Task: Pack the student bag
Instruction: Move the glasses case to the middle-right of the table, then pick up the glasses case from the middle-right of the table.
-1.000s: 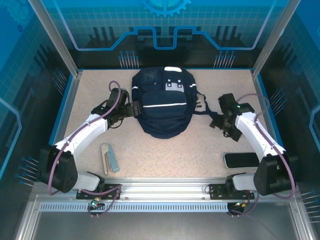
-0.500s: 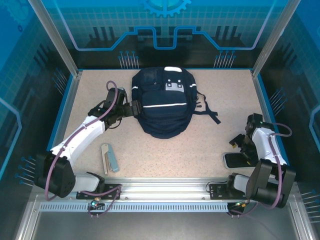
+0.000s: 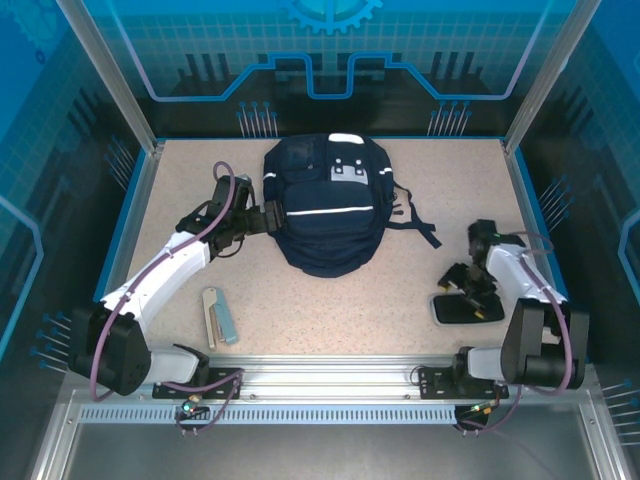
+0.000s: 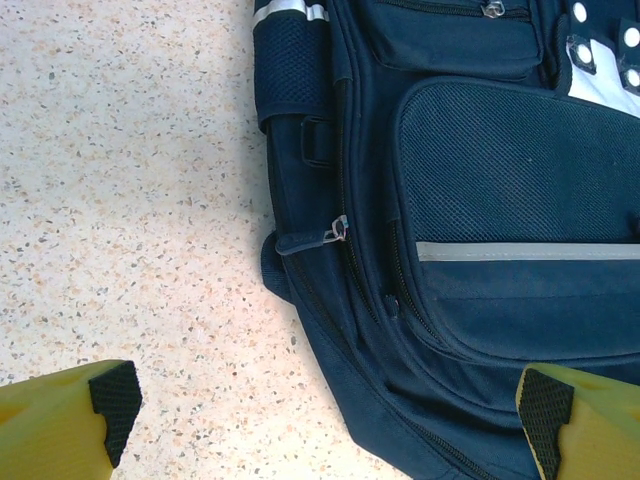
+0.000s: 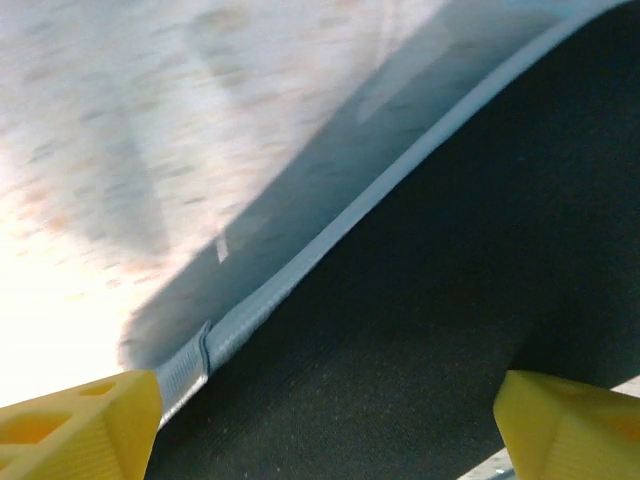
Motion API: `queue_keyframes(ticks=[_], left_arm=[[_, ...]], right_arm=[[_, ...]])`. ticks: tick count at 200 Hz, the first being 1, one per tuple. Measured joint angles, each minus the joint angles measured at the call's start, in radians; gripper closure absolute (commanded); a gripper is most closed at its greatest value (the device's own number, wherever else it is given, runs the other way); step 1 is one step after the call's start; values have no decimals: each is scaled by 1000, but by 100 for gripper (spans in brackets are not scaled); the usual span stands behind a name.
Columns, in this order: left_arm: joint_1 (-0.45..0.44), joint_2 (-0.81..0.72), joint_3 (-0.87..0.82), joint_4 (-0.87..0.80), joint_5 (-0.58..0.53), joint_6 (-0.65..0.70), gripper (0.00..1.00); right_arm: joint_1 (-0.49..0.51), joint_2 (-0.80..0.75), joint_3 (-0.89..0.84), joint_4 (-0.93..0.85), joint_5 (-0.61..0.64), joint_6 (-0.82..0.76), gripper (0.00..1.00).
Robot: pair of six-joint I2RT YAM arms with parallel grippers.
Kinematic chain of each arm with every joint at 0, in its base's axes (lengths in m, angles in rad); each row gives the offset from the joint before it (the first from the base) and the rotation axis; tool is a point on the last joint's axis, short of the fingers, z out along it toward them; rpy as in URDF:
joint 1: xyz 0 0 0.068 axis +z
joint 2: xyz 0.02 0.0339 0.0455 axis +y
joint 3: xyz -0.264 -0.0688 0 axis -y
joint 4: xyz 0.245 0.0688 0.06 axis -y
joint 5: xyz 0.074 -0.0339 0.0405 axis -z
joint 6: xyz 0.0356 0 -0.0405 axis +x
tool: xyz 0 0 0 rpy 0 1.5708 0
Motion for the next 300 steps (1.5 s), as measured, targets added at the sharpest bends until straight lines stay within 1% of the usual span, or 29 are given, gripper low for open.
queue_keyframes(ticks=[16,37,65,74,85,94,96,99,129,160,218,249,264,300], left_arm=[[1,0,0,0,7,0,1],[1,0,0,0,14,0,1],[1,-3,0,-3,15,0,1],[1,-7,0,-6,15,0,1],[1,-13,0,-9,16,0,1],[1,-18,0,-8,18,0,1],[1,-19,0,-8,18,0,1],[1,-20,0,-8,19,0,1],[1,-24,0,-8,26,-1,1],[1,-24,0,-10,35,0,1],[1,-28,0,-22,61,0,1],[1,-28,3,-22,77,0,1],[1,-28,8,-24,87,0,1],[1,-19,37,-32,143,27,1]], right_arm=[[121,70,62,27,-26,5,14],[236,170,164,50,-47,-6,17],[318,243,272,60,-43,-36,15],[334,246,296,56,-34,-46,13],[352,246,333,38,-11,-54,8],[364,245,362,21,14,-60,5],[367,245,371,16,21,-58,2],[371,245,381,10,31,-56,0],[400,254,443,-34,98,-41,0],[428,315,441,-45,113,-13,0],[437,306,301,-28,104,52,0],[437,280,209,32,34,92,0],[437,278,179,64,5,110,3],[434,272,161,105,-25,132,19]])
